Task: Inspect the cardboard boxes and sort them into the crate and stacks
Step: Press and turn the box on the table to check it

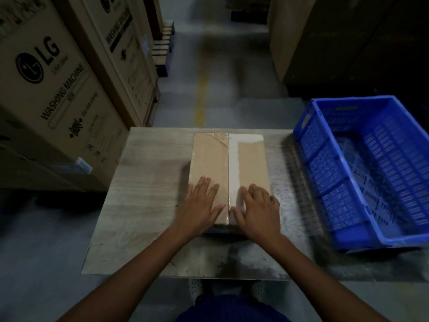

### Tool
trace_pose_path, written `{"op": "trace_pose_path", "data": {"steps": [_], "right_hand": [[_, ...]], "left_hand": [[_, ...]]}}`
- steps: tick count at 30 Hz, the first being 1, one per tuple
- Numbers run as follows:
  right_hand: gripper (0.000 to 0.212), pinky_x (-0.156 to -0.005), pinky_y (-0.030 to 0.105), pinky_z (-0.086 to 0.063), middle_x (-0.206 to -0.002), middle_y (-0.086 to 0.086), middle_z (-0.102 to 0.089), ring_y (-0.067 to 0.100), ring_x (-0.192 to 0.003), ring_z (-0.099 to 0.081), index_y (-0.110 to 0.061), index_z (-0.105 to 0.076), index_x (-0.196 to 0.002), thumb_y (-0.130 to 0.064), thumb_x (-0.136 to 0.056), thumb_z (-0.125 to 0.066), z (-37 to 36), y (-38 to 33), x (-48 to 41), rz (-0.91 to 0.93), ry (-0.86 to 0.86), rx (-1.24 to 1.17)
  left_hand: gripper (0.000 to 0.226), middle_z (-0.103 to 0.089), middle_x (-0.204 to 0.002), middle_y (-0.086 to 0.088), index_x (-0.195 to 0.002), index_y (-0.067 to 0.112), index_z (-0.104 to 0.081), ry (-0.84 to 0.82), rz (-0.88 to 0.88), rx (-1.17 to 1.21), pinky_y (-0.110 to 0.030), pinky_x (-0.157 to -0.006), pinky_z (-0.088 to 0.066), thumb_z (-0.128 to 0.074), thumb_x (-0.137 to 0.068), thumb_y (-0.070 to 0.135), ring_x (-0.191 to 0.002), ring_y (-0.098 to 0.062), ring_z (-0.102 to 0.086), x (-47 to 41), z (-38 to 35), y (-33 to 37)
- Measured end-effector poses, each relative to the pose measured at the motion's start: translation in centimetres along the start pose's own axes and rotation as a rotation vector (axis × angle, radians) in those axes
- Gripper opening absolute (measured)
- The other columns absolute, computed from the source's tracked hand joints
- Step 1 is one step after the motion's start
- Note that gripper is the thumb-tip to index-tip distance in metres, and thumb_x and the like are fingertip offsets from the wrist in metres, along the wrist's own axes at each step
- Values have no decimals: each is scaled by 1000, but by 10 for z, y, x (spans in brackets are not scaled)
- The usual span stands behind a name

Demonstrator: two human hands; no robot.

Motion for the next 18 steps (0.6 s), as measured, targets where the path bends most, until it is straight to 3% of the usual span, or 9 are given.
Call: {"op": "trace_pose_path", "data": {"steps": [3,5,9,11,14,18], "right_hand": [[91,-122,53,-14,-169,11,-10,32,-156,-9,-25,-18,-161,-70,-84,1,-9,3,-23,44,-69,19],[88,-123,51,-4,-170,8,-1,30,-157,1,-29,-10,-162,-72,-87,3,-20,7,-27,60,-89,42],[83,-123,51,-7,-170,6,-9,29,-157,-5,-31,-18,-161,-73,-90,-6,-21,9,-25,29,-52,42],[83,-121,54,-14,-169,8,-16,31,-155,-13,-29,-25,-159,-72,-89,-11,-15,5,-27,27,-56,59],[73,-115,53,-29,-162,7,-29,29,-148,-27,-31,-34,-153,-72,-92,-38,4,8,-44,36,-44,57],[80,-124,57,-12,-170,9,7,33,-156,6,-29,-9,-162,-69,-97,-34,-2,22,-74,-89,-104,-59]], "left_hand": [[78,-2,-167,-11,-160,24,-13,-34,-5,-77,-51,-120,2,-9,-94,66,-154,-29,1,-12,-8,-3],[77,1,-167,-10,-160,26,-10,-42,-7,-99,-50,-119,7,-7,-94,66,-154,-28,5,-14,-13,-5],[75,1,-168,-9,-160,27,-10,-53,-30,-91,-48,-120,7,-13,-97,67,-154,-27,5,-16,-14,-9],[71,-5,-167,-11,-159,26,-13,-69,-45,-105,-48,-122,-1,-20,-100,64,-154,-29,-3,-20,-8,-7],[67,-22,-163,-12,-157,24,-21,15,-44,-51,-45,-121,-14,-28,-101,59,-149,-28,-21,-39,14,-9],[73,16,-166,-6,-159,28,1,-37,-2,-52,-44,-119,11,-21,-100,64,-153,-22,16,-62,6,-25]]}}
Point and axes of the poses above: each hand's wrist, its own x-axis away from the middle knuckle, its own z-axis out of the back of the hand, y = z × x, the point moved 9 cm from there along -x, towards the middle knuckle
